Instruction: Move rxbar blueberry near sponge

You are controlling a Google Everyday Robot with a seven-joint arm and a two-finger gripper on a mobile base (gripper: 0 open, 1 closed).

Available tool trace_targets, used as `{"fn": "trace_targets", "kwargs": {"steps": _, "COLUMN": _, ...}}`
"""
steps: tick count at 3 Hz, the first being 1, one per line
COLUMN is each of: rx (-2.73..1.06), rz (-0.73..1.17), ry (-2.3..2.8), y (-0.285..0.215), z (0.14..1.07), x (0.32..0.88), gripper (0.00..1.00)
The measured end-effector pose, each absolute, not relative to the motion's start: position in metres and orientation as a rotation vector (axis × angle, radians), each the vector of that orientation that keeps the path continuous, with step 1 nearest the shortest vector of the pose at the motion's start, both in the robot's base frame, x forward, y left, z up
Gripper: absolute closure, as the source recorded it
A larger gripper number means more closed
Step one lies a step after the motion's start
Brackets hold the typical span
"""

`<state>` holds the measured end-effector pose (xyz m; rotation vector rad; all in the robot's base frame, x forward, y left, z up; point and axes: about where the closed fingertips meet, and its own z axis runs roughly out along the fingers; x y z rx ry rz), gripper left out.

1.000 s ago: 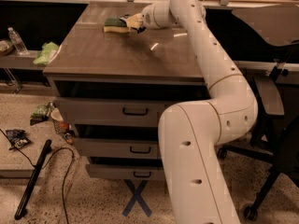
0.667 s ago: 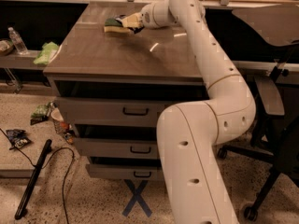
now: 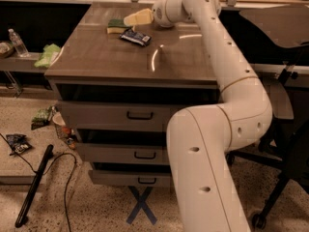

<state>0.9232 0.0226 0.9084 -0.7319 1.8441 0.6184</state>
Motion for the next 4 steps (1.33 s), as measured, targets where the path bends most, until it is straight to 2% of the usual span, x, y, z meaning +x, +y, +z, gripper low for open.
{"fn": "trace_targets", "kwargs": {"steps": 1, "rx": -0.658, "rz": 0.597, "ry": 1.823, "y": -0.024, "z": 0.930, "x": 0.921, "gripper": 0.00}}
{"fn": "trace_targets", "kwargs": {"steps": 2, "rx": -0.557, "rz": 0.465, "ry": 1.802, "y": -0.126, "z": 0.971, "x": 0.902, "gripper": 0.00}}
{"fn": "trace_targets", "kwargs": {"steps": 3, "rx": -0.450, "rz": 0.330, "ry": 1.718, "y": -0.204, "z": 1.048, "x": 0.853, "gripper": 0.00}}
{"fn": "trace_targets", "kwargs": {"steps": 4, "rx": -0.466, "rz": 0.342, "ry": 1.732, "y": -0.192, "z": 1.040, "x": 0.854, "gripper": 0.00}}
